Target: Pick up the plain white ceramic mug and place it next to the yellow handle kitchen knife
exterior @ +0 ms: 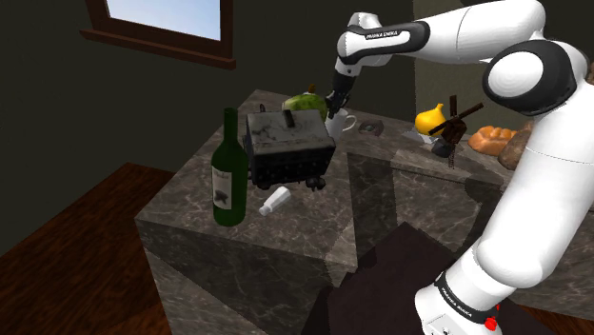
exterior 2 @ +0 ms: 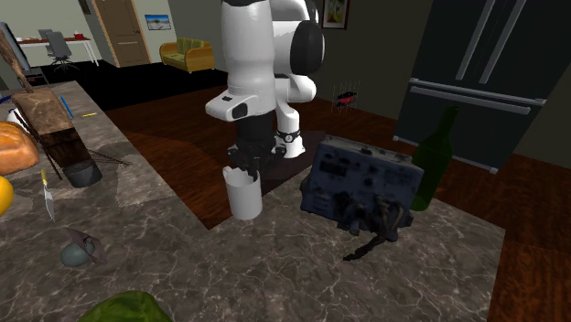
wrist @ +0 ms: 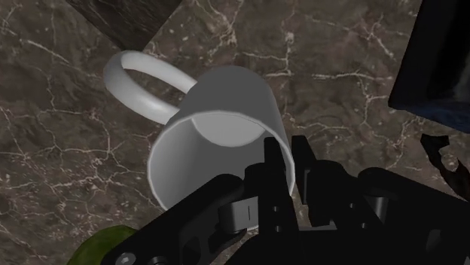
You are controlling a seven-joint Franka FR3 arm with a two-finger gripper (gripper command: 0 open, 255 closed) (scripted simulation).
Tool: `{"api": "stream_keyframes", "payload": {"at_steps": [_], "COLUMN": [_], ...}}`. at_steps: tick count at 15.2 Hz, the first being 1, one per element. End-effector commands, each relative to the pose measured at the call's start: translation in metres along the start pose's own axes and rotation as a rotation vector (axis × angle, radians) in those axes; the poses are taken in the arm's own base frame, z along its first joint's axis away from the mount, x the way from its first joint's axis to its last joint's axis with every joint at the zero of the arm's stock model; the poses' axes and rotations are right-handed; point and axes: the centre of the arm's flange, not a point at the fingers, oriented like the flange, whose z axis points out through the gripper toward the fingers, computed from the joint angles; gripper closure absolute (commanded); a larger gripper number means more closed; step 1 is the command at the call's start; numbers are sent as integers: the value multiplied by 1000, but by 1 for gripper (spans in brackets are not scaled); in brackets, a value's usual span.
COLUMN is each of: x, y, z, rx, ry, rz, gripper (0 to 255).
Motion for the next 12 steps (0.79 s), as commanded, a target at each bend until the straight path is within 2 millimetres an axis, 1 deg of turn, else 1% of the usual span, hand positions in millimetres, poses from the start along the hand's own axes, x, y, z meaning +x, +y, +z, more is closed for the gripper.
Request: {"api": "stream_keyframes", "payload": {"at_steps": [1,12], "x": [2,5], "y": [-1,-1], "z": [-10,-68], "rx": [0,0], "ry": [0,0], "rz": [0,0], "gripper": [255,255]}}
